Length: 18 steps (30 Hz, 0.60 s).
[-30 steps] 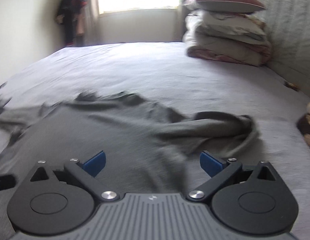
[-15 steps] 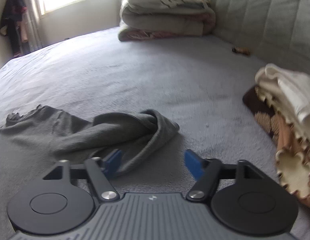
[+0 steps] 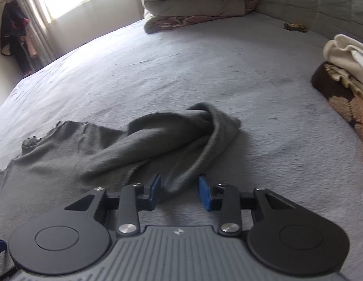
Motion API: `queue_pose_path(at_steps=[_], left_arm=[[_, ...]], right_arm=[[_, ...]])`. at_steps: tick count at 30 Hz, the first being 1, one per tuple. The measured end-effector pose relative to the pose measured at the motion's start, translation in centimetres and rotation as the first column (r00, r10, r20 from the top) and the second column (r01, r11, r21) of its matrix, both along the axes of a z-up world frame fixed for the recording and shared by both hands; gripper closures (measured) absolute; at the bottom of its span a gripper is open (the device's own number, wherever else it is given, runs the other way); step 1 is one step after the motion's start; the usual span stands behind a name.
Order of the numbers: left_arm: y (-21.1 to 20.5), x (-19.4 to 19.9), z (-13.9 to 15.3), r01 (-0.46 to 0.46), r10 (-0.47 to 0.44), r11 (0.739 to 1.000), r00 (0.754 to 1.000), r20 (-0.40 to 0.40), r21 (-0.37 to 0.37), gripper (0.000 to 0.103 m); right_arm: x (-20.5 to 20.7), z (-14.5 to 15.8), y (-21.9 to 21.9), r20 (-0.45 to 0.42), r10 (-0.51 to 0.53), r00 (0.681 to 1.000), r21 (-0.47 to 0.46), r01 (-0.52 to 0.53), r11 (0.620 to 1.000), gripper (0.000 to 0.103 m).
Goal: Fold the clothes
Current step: 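Close the right gripper on the bunched sleeve fabric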
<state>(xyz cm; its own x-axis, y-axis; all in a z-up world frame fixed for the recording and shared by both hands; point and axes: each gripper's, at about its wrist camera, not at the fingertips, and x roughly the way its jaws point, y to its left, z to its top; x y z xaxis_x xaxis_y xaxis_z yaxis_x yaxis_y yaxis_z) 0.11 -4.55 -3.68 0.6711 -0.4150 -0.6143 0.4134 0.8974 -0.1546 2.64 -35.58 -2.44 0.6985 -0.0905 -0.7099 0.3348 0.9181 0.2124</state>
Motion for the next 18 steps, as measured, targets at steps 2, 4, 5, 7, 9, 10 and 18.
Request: queue_pose_path(at_steps=[2,4,5,7,9,10,18], left_arm=[[-0.1,-0.1,0.0,0.009,-0.009,1.000,1.000,-0.002,-0.002,0.000],[-0.1,-0.2,0.1,0.017,-0.017,1.000,1.000,-0.003,-0.005,0.000],[-0.1,-0.2,0.1,0.020,-0.020,1.000,1.000,-0.004,-0.007,0.000],[-0.1,-0.2,0.1,0.020,-0.021,1.000,1.000,-0.005,-0.007,0.000],[-0.1,-0.1,0.1,0.018,-0.018,1.000,1.000,-0.005,-0.006,0.000],[0.0,-0.1,0.1,0.014,-0.014,1.000,1.000,-0.005,-0.007,0.000],[0.3,0.2,0.1,0.010,-0.010,1.000,1.000,0.002,0.010,0.000]], right_arm=[[0.1,-0.2,0.7,-0.003,0.003,1.000,-0.044,-0.003,0.999,0.073],[0.2,-0.2,1.3,0.003,0.005,1.000,-0.087,-0.005,0.996,0.084],[0.2,-0.1,1.4,0.007,0.003,1.000,-0.096,-0.002,0.995,0.087],[0.2,0.2,1.2,0.018,-0.011,1.000,-0.088,0.013,0.996,0.093],[0.1,0.7,0.6,0.033,-0.028,0.999,-0.082,0.031,0.996,0.094],[0.0,1.0,0.3,0.040,-0.037,0.999,-0.082,0.040,0.996,0.095],[-0.6,3.6,-1.9,0.120,-0.110,0.987,-0.187,0.131,0.973,0.096]])
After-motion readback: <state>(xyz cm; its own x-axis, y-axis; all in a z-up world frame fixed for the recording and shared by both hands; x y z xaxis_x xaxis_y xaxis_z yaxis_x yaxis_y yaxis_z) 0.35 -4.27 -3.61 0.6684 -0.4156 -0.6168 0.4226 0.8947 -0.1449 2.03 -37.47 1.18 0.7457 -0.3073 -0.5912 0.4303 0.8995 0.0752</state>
